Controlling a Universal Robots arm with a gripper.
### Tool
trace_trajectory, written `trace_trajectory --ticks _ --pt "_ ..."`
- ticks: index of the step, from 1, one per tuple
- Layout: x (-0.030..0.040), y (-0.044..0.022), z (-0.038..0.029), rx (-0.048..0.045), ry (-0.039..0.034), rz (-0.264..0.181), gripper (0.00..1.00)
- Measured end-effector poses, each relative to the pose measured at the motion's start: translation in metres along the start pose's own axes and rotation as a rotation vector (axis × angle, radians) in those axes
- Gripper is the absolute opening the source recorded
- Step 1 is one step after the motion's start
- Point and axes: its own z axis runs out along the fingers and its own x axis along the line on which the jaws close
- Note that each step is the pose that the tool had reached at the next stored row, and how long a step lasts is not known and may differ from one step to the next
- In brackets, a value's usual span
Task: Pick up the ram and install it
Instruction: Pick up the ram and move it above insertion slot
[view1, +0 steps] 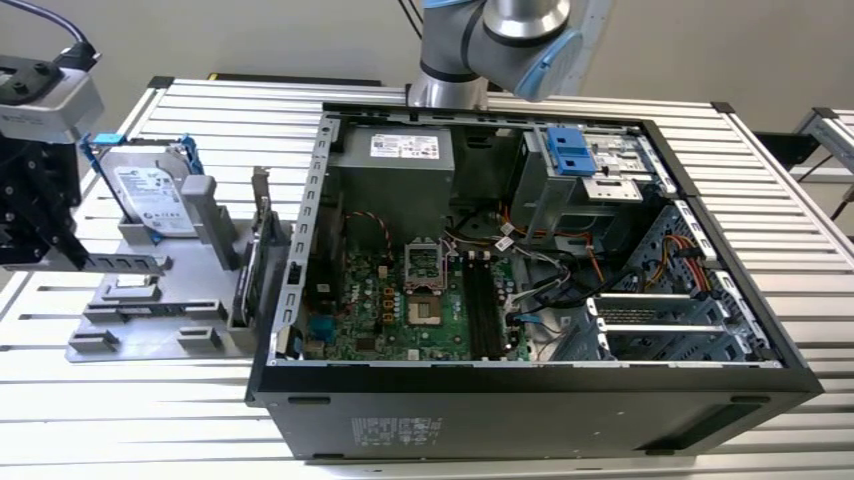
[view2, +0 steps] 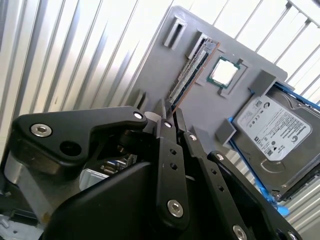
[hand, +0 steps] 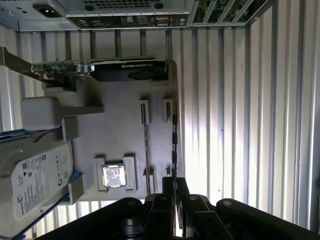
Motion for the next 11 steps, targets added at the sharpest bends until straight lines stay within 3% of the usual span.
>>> trace_trajectory --ticks 11 --pt "0.0002 -0.0002 -0.0095 0.0000 0.0000 0.000 0.00"
